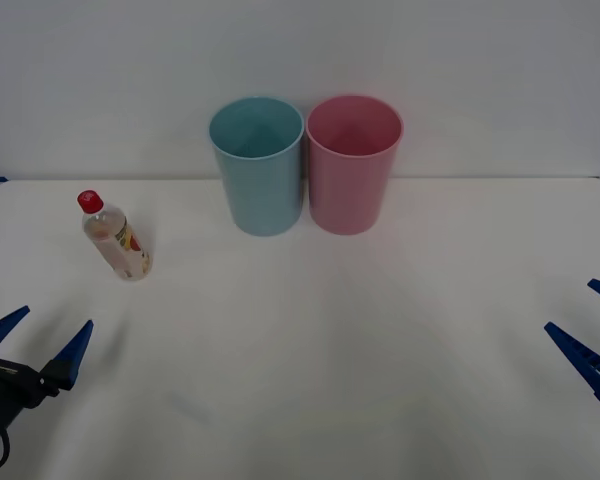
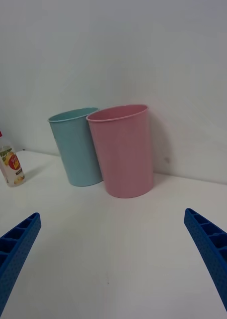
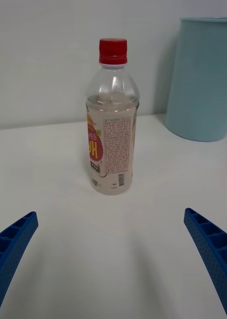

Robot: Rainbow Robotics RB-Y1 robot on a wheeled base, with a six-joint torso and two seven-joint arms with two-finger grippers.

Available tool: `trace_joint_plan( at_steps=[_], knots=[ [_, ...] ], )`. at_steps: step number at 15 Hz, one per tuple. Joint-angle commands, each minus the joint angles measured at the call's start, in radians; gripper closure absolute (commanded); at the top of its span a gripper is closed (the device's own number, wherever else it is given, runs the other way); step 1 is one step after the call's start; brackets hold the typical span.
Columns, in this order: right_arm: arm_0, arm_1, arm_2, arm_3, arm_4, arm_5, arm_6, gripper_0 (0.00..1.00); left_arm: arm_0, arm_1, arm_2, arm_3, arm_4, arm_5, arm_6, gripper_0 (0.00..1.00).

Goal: Grasp the object on the table and drop it into the matching bin: aluminum can to the light blue bin, PET bottle to the pink bin.

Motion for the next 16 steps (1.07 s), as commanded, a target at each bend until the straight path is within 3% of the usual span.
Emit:
trace_joint_plan(
  at_steps=[1, 8, 16],
  knots=[
    [0.0, 0.0, 0.0, 0.0, 0.0, 0.0, 0.0, 0.0, -0.041, -0.001, -0.034, 0.026, 0.01, 0.037, -0.001, 0.0],
    [0.0, 0.0, 0.0, 0.0, 0.0, 0.0, 0.0, 0.0, -0.256, -0.013, -0.06, 0.235, 0.028, 0.037, -0.012, 0.0],
    [0.0, 0.0, 0.0, 0.0, 0.0, 0.0, 0.0, 0.0, -0.437, -0.032, -0.06, 0.392, 0.016, 0.069, -0.03, 0.0]
  ],
)
